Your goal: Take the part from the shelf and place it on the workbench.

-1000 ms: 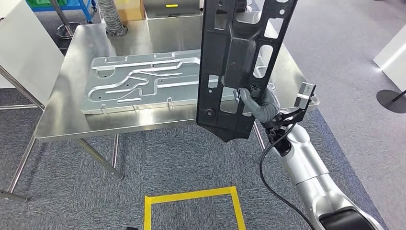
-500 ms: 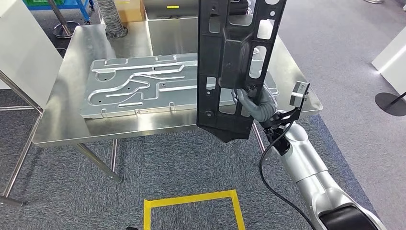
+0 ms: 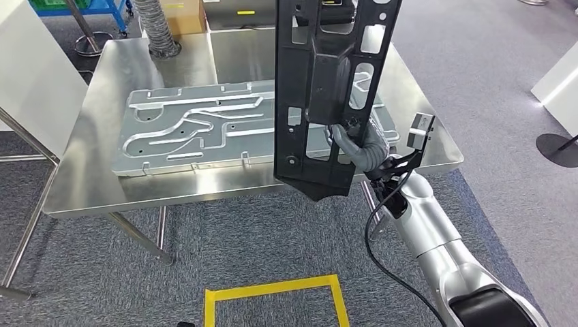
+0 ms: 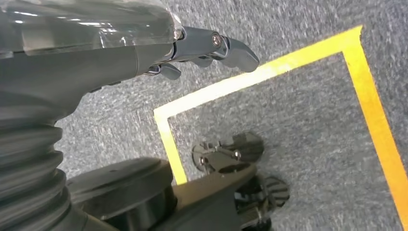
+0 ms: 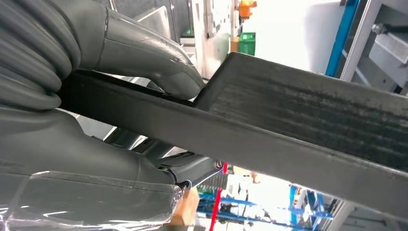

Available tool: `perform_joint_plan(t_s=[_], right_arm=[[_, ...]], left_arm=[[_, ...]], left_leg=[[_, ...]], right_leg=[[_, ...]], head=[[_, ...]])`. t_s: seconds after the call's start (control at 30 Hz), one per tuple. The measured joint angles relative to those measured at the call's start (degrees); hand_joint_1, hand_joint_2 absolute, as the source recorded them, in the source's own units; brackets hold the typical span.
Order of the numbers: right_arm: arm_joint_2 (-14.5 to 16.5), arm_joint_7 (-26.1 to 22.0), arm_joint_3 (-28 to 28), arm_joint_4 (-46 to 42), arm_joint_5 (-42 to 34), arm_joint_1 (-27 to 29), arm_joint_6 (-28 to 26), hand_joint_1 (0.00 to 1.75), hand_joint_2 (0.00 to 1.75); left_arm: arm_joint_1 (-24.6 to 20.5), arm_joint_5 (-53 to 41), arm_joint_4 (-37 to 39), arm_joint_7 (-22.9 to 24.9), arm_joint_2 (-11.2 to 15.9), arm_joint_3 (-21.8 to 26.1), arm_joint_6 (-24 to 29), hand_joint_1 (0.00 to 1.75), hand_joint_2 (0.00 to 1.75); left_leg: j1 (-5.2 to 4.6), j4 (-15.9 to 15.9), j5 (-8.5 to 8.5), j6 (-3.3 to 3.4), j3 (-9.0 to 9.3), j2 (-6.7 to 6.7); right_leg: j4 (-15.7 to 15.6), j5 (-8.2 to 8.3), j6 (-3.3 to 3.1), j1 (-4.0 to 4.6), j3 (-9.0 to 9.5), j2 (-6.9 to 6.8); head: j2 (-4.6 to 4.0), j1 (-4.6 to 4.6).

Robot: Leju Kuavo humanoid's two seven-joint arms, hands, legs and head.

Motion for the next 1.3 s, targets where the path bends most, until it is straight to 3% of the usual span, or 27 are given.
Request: perform_joint_plan(t_s=[0.07,0.1,0.17,0.2,0.23,0.27,0.33,0.37,0.43,0.57,0.6,0.67,0.7,0.73,0.77,0.8,0.83,0.9,0.97,1.07,1.13,1.2,1.23,1.27,1.3], right_arm=[[-0.09,-0.13,0.03,0.02,-0.08,-0.02,0.03,1.75,1.75],[-0.16,-0.19,0.07,0.02,-0.11,-0.01,0.05,1.75,1.75],[-0.31,-0.22,0.2,0.04,-0.14,0.04,0.09,1.75,1.75],[-0.31,-0.21,0.31,0.09,-0.15,0.1,0.11,1.75,1.75],[-0.31,-0.21,0.43,0.16,-0.15,0.15,0.12,1.75,1.75],[-0.31,-0.2,0.55,0.23,-0.15,0.17,0.13,1.75,1.75],[-0.31,-0.18,0.71,0.33,-0.17,0.13,0.13,1.75,1.75],[-0.31,-0.19,0.75,0.36,-0.2,0.04,0.13,1.75,1.75],[-0.31,-0.19,0.81,0.42,-0.26,-0.15,0.14,1.75,1.75],[-0.16,-0.22,0.86,0.45,-0.33,-0.32,0.19,1.75,1.75],[-0.09,-0.26,0.85,0.47,-0.37,-0.37,0.2,1.75,1.75],[0.01,-0.35,0.85,0.57,-0.43,-0.27,0.2,1.75,1.75],[0.02,-0.39,0.85,0.64,-0.46,-0.08,0.2,1.75,1.75],[0.03,-0.42,0.85,0.7,-0.48,0.15,0.2,1.75,1.75],[0.03,-0.43,0.84,0.74,-0.49,0.32,0.2,1.75,1.75],[0.03,-0.43,0.83,0.75,-0.5,0.4,0.2,1.75,1.75],[0.04,-0.43,0.82,0.75,-0.54,0.41,0.2,1.75,1.75],[0.05,-0.45,0.77,0.75,-0.71,0.35,0.2,1.75,1.75],[0.08,-0.53,0.72,0.74,-0.87,0.38,0.24,1.75,1.75],[0.04,-0.66,0.58,0.61,-0.92,0.46,0.22,1.75,1.75],[-0.14,-0.7,0.5,0.48,-0.93,0.48,0.16,1.75,1.75],[-0.3,-0.63,0.51,0.46,-0.93,0.53,0.12,1.75,1.75],[-0.31,-0.57,0.55,0.49,-0.92,0.56,0.11,1.75,1.75],[-0.31,-0.51,0.6,0.54,-0.92,0.57,0.11,1.75,1.75],[-0.31,-0.47,0.65,0.6,-0.92,0.55,0.1,1.75,1.75]], left_arm=[[-0.04,0.01,-0.01,0.02,0.03,0.0,0.02,0.0,1.75],[-0.03,0.05,-0.02,0.02,0.05,0.0,0.03,0.0,1.75],[0.1,0.16,-0.02,0.02,0.07,0.01,0.1,0.0,1.75],[0.19,0.22,-0.02,0.01,0.09,0.02,0.15,0.0,1.75],[0.28,0.26,-0.02,-0.01,0.11,0.04,0.21,0.0,1.75],[0.35,0.28,-0.02,-0.02,0.14,0.05,0.26,0.0,1.75],[0.4,0.3,-0.02,-0.02,0.17,0.07,0.33,0.0,1.75],[0.41,0.32,-0.01,-0.03,0.17,0.07,0.35,0.0,1.75],[0.44,0.38,0.0,-0.03,0.17,0.09,0.4,0.0,1.75],[0.5,0.44,0.01,-0.03,0.19,0.14,0.56,0.0,1.75],[0.45,0.38,0.01,-0.04,0.19,0.14,0.58,0.0,1.75],[0.42,0.23,0.01,-0.04,0.18,0.14,0.61,0.0,1.75],[0.45,0.15,0.01,-0.03,0.18,0.14,0.61,0.0,1.75],[0.5,0.1,0.01,-0.03,0.18,0.15,0.62,0.0,1.75],[0.53,0.05,0.01,-0.02,0.19,0.15,0.62,0.0,1.75],[0.53,0.0,0.01,-0.02,0.18,0.15,0.62,0.0,1.75],[0.53,-0.08,0.01,-0.02,0.17,0.15,0.62,0.0,1.75],[0.47,-0.27,0.02,-0.02,0.07,0.14,0.55,0.0,1.75],[0.41,-0.38,0.03,0.0,-0.01,0.13,0.5,0.0,1.75],[0.3,-0.39,0.02,0.01,0.01,0.13,0.49,0.0,1.75],[0.27,-0.39,0.01,0.03,0.03,0.13,0.45,0.0,1.75],[0.32,-0.36,0.01,0.07,0.04,0.13,0.41,0.0,1.75],[0.34,-0.3,0.01,0.08,0.06,0.13,0.41,0.0,1.75],[0.34,-0.23,0.01,0.08,0.09,0.13,0.41,0.0,1.75],[0.33,-0.16,0.01,0.08,0.12,0.13,0.4,0.0,1.75]], left_leg=[[0.02,2.08,-1.35,-0.61,-0.68,0.04],[0.12,4.83,-2.7,-0.91,-1.96,0.05],[0.48,12.58,-5.69,-1.43,-6.16,0.05],[0.66,15.53,-6.33,-1.65,-8.06,0.06],[0.83,16.55,-5.81,-1.84,-9.1,0.07],[0.99,15.17,-4.1,-1.97,-8.94,0.08],[1.27,7.71,0.65,-2.06,-6.02,0.12],[1.24,4.11,2.08,-1.95,-4.42,0.12],[1.07,1.01,2.54,-1.33,-2.97,0.05],[1.03,0.23,2.37,0.34,-2.41,-0.01],[1.12,0.0,2.37,0.66,-2.18,0.01],[1.04,-0.07,2.16,1.05,-1.99,0.03],[0.97,-0.05,2.03,1.16,-1.92,0.02],[0.89,-0.03,1.87,1.22,-1.8,0.0],[0.81,0.0,1.67,1.23,-1.59,-0.03],[0.73,0.02,1.42,1.2,-1.24,-0.06],[0.65,0.02,1.13,1.12,-0.84,-0.09],[0.34,0.12,0.51,0.76,-0.25,-0.09],[0.21,0.08,0.11,0.25,-0.05,-0.03],[0.28,0.94,-0.95,-0.64,-0.05,0.07],[0.45,6.24,-3.62,-1.15,-2.46,0.08],[0.69,14.16,-6.54,-1.57,-6.81,0.09],[0.82,16.54,-6.78,-1.74,-8.43,0.09],[0.93,16.64,-5.77,-1.85,-8.99,0.1],[1.02,14.41,-3.69,-1.87,-8.38,0.12]], right_leg=[[-0.57,-0.15,-0.5,-0.39,0.71,-0.05],[-0.79,-0.27,-0.74,-0.59,1.07,-0.11],[-0.76,-0.65,-1.03,-0.58,1.4,-0.14],[-0.69,-0.87,-1.04,-0.59,1.54,-0.12],[-0.59,-1.12,-0.97,-0.63,1.74,-0.06],[-0.46,-1.43,-0.84,-0.69,2.04,-0.01],[-0.19,-2.22,-0.41,-0.82,2.85,0.06],[0.01,-2.58,-0.14,-0.78,3.1,0.1],[0.12,-2.92,0.49,-0.66,3.21,0.16],[1.37,-4.02,1.74,-0.83,2.73,0.12],[3.72,-5.2,1.97,-0.86,1.59,0.1],[11.41,-8.23,2.27,-0.88,-2.71,0.05],[15.0,-9.15,2.35,-0.88,-5.0,0.05],[16.91,-9.04,2.33,-0.87,-6.53,0.05],[16.66,-7.81,2.21,-0.85,-6.97,0.05],[13.89,-5.51,1.96,-0.8,-6.09,0.05],[9.62,-2.84,1.56,-0.68,-4.38,0.03],[2.35,0.2,0.74,-0.26,-1.12,-0.06],[0.32,0.07,0.19,0.1,-0.18,-0.03],[-0.47,-0.13,-0.45,-0.27,0.52,0.13],[-0.94,-0.31,-0.91,-0.56,1.26,0.07],[-0.89,-0.68,-1.18,-0.57,1.57,0.03],[-0.81,-0.9,-1.18,-0.58,1.73,0.07],[-0.69,-1.16,-1.1,-0.6,1.95,0.13],[-0.54,-1.49,-0.99,-0.63,2.27,0.18]], head=[[0.0,-0.01],[0.0,-0.01],[0.0,0.0],[0.0,0.0],[0.0,0.0],[0.0,0.0],[0.0,0.0],[0.0,0.0],[0.0,0.0],[0.0,0.01],[0.0,0.01],[0.0,0.0],[0.0,0.0],[0.0,0.0],[0.0,0.0],[0.0,0.0],[0.0,0.01],[0.0,0.01],[0.0,0.01],[0.0,0.01],[0.0,0.01],[0.0,0.0],[0.0,0.0],[0.0,0.0],[0.0,0.0]])
